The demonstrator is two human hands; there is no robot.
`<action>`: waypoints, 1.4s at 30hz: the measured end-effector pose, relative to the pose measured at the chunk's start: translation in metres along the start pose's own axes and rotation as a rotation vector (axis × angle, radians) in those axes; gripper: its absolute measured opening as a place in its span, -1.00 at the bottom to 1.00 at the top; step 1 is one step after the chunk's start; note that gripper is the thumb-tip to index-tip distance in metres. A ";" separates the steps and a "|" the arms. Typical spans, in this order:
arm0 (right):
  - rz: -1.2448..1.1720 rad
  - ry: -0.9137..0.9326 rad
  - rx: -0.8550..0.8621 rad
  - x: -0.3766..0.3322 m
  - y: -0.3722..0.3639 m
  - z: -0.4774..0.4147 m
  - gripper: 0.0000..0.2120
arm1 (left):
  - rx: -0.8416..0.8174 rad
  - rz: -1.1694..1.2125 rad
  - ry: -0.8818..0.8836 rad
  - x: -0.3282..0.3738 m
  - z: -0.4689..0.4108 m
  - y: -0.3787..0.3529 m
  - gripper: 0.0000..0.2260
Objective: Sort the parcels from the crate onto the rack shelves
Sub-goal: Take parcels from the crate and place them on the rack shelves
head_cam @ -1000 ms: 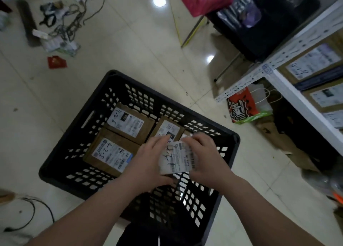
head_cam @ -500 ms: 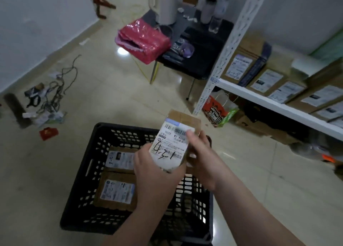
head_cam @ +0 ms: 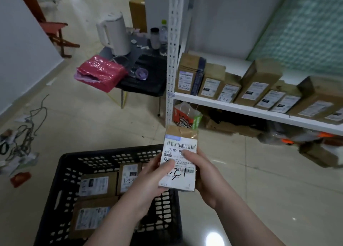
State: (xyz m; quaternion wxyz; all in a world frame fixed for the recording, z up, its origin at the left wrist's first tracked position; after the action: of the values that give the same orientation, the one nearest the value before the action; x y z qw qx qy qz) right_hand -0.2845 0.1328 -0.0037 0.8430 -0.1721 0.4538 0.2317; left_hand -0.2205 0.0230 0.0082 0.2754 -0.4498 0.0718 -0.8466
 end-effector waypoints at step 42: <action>0.045 0.043 0.855 -0.015 0.650 0.148 -0.47 | -0.484 -0.528 0.024 -0.117 -0.221 -0.659 -0.47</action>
State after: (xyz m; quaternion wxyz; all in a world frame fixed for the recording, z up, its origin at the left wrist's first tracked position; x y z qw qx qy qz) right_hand -0.5455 0.7452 0.0356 0.8237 0.1979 0.5301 0.0376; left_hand -0.6102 0.6097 0.0383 -0.0679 -0.4949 0.1548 -0.8524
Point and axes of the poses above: each hand's wrist, its own z-axis away from the middle knuckle, its own y-axis out of the back of the hand, x = y × z, the point moved 8 cm from there along -z, towards the middle knuckle, and after that the axes turned 13 degrees about z, right-handed, at the moved point
